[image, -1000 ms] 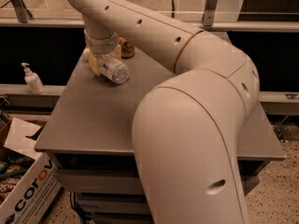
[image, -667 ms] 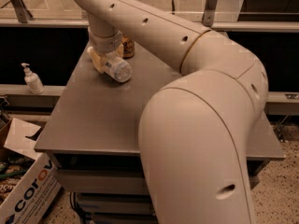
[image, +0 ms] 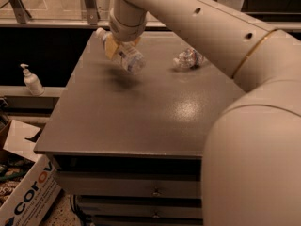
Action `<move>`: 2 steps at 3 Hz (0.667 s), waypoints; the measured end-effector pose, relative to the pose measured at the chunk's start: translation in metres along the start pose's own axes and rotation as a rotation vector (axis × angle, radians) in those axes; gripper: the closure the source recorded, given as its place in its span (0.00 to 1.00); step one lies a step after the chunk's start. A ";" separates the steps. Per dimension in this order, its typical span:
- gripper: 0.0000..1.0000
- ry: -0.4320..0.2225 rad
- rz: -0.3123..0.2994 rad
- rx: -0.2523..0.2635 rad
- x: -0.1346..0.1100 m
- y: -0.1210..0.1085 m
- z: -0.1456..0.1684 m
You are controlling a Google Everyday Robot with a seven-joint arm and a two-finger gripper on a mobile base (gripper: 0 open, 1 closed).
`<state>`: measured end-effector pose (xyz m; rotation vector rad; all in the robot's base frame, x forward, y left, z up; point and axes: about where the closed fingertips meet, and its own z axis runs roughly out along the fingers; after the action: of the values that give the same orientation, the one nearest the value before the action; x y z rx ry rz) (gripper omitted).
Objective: Place blue plastic bottle upright
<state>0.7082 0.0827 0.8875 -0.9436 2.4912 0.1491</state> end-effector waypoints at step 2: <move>1.00 -0.280 -0.020 -0.125 0.012 -0.012 -0.047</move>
Offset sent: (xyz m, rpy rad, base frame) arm -0.0324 -0.0452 0.0674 0.4228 -0.2395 0.1704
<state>0.6896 0.0542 0.9245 -0.9276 2.2347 0.4059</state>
